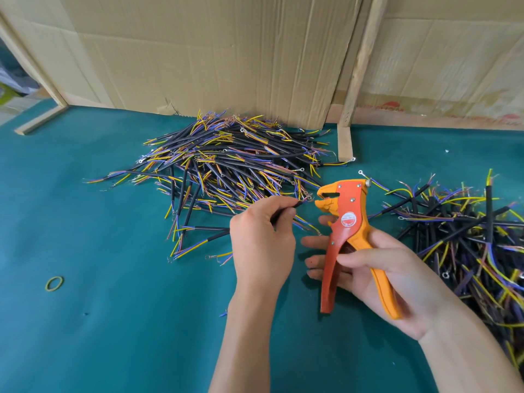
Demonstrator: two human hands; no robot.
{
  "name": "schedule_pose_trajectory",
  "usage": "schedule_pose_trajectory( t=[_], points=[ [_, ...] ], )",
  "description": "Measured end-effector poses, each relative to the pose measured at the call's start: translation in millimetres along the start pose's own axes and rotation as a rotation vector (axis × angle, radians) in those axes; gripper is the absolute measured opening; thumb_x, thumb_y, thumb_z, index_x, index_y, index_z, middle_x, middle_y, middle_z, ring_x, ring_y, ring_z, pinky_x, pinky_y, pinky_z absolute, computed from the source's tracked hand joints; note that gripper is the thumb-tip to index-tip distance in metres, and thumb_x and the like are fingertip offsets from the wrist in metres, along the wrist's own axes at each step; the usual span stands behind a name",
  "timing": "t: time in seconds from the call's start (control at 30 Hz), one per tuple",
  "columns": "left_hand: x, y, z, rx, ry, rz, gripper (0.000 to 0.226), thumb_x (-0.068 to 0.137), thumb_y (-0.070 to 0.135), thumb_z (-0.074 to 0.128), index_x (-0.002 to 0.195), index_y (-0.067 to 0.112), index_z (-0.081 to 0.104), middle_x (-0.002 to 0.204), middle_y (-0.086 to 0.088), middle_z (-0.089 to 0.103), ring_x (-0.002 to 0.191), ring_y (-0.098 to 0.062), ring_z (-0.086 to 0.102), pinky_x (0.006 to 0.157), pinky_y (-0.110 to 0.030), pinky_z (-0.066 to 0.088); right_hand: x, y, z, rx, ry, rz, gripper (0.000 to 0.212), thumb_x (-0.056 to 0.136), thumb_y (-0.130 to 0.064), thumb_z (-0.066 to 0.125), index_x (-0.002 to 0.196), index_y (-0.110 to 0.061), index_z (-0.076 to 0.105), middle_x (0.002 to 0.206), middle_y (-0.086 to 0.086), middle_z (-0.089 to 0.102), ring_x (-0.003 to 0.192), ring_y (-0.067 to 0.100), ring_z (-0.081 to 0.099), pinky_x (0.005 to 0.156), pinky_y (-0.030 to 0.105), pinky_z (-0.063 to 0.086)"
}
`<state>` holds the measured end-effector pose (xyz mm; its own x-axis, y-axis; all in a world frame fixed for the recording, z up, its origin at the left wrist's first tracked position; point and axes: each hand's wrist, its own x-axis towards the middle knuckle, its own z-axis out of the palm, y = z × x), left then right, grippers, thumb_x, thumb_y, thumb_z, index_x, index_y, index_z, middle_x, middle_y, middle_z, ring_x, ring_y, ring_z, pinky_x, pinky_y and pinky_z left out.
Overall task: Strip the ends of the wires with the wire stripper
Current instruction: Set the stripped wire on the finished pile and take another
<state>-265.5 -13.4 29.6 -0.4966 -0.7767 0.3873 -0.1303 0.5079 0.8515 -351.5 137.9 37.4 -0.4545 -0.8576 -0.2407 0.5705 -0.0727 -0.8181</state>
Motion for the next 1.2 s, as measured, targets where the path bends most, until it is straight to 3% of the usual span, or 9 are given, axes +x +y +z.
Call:
schedule_pose_trajectory(
  t=[0.13,0.23,0.63,0.9,1.2],
  points=[
    [0.2,-1.0,-0.8,0.024,0.019,0.035,0.022,0.086,0.005,0.070,0.090,0.024,0.079,0.081,0.014,0.075,0.074,-0.005,0.067,0.074,-0.026,0.053,-0.3,-2.5,5.3,0.011,0.010,0.026,0.054,0.074,0.002,0.070,0.126,-0.010,0.069,0.117,0.036,0.067,0.097,0.051,0.069,0.084,0.052,0.060],
    [0.4,-1.5,0.8,0.012,0.046,0.050,0.022,0.087,0.005,0.068,0.090,0.025,0.078,0.082,0.014,0.074,0.075,-0.006,0.067,0.074,-0.025,0.052,-1.4,-3.9,6.7,-0.031,0.066,0.048,0.046,0.082,-0.008,0.067,0.127,-0.007,0.067,0.104,0.035,0.068,0.084,0.046,0.068,0.073,0.051,0.060],
    [1.3,-2.4,-0.4,-0.030,0.042,0.050,0.021,0.088,0.010,0.057,0.093,0.023,0.073,0.087,0.015,0.072,0.084,-0.008,0.066,0.079,-0.034,0.054,-6.1,-5.9,9.8,-0.053,-0.053,0.036,0.048,0.078,-0.003,0.072,0.126,-0.007,0.066,0.094,0.029,0.065,0.075,0.040,0.064,0.067,0.046,0.057],
    [1.9,-1.3,0.7,-0.038,0.034,0.063,0.021,0.087,0.012,0.056,0.092,0.024,0.072,0.084,0.017,0.070,0.082,-0.005,0.064,0.078,-0.028,0.051,-5.9,-5.6,9.0,-0.071,-0.124,0.027,0.054,0.076,-0.009,0.078,0.128,-0.008,0.065,0.091,0.023,0.063,0.076,0.037,0.063,0.071,0.045,0.057],
    [1.4,-0.1,1.6,-0.041,0.033,0.077,0.021,0.086,0.010,0.057,0.092,0.024,0.072,0.084,0.016,0.071,0.080,-0.004,0.063,0.077,-0.024,0.050,-4.0,-3.6,10.8,-0.047,-0.093,0.025,0.048,0.076,-0.010,0.079,0.122,-0.005,0.068,0.081,0.020,0.058,0.066,0.033,0.060,0.062,0.042,0.054]
  ],
)
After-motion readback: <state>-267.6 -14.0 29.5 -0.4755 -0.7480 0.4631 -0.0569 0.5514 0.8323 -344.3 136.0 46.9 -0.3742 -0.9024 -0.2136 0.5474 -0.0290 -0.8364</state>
